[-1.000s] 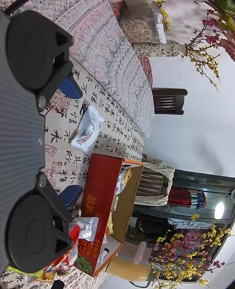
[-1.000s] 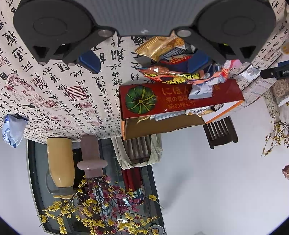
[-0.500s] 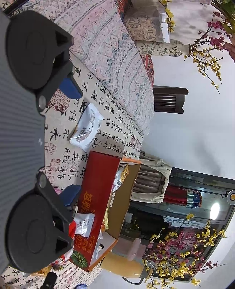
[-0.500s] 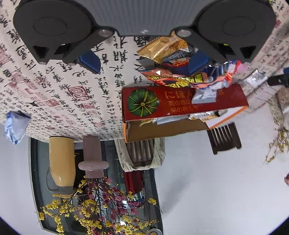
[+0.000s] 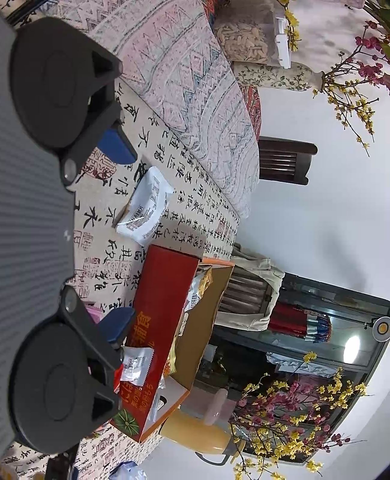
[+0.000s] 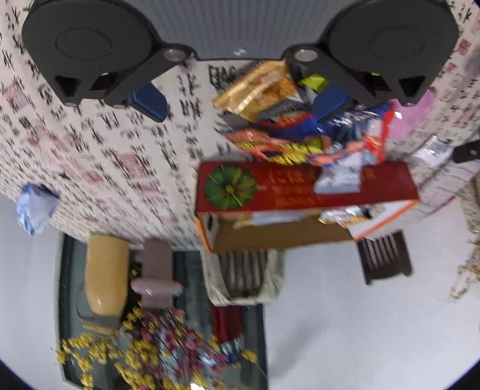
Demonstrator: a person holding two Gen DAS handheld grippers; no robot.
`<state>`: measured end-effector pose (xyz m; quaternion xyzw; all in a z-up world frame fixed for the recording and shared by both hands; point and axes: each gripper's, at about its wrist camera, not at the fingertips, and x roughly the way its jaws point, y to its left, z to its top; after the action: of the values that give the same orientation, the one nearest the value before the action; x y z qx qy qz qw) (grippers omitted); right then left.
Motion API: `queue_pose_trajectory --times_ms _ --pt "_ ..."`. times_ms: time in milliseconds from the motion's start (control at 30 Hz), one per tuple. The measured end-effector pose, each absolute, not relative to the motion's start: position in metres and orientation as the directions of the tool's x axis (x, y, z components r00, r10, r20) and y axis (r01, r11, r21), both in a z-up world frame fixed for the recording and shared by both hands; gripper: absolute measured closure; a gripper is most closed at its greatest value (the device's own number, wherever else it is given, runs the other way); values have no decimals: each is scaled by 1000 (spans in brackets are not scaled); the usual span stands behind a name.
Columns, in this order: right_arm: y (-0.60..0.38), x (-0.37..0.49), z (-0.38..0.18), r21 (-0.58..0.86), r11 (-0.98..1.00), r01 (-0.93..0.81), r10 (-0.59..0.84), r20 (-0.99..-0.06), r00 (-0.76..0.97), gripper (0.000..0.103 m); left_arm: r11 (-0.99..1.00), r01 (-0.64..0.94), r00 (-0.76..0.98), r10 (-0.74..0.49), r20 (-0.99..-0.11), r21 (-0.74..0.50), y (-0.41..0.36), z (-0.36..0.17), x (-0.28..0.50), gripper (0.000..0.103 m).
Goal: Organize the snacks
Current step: 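Grasp the gold-wrapped packet on the pile with the right gripper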
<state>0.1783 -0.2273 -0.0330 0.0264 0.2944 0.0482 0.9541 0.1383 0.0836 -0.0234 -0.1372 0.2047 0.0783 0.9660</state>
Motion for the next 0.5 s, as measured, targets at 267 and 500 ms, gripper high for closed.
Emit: queue_pose_trajectory --times_ms 267,500 --pt "-233 184 -43 104 992 -66 116 -601 791 31 950 -203 907 91 -412 -238 83 -23 137 0" --pt "-223 195 -46 130 984 -122 177 -610 773 53 949 -205 907 92 -412 -239 83 -23 137 0"
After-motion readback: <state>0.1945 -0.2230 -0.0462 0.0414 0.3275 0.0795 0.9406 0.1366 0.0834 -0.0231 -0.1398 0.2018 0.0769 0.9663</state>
